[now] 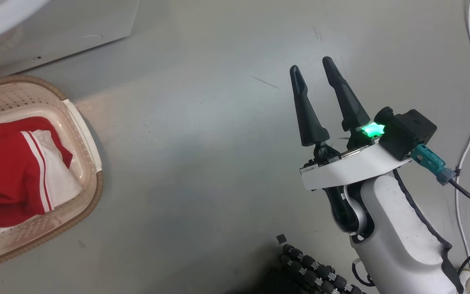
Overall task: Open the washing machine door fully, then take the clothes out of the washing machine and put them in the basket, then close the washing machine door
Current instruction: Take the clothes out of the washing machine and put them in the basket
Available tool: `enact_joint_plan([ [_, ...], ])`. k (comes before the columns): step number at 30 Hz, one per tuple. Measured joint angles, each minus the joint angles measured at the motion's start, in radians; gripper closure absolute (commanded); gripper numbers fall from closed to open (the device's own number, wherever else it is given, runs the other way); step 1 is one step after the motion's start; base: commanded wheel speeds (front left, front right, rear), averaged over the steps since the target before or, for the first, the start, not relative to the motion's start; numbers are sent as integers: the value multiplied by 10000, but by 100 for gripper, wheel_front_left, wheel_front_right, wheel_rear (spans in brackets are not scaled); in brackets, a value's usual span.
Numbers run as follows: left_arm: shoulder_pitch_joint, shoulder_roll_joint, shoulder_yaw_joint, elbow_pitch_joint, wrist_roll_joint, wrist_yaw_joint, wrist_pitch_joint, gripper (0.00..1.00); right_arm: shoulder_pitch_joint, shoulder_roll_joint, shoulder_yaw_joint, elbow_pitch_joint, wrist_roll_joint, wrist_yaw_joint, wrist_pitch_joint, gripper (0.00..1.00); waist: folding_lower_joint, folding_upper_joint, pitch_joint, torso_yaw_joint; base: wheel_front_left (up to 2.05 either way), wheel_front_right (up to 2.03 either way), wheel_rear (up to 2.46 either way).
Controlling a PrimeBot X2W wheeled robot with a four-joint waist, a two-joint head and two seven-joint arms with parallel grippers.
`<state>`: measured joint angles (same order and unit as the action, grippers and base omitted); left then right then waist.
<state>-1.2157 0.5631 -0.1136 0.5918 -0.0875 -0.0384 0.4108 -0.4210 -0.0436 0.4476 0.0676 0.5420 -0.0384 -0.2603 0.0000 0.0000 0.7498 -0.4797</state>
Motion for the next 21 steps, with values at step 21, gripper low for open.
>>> enact_joint_plan([
  [21, 2342, -1956, 836, -869, -1501, 341, -3390, 100, 114, -21, -568, 686, -1356, 65, -2, 0, 0, 0, -1202, 1174, 0, 0, 0],
])
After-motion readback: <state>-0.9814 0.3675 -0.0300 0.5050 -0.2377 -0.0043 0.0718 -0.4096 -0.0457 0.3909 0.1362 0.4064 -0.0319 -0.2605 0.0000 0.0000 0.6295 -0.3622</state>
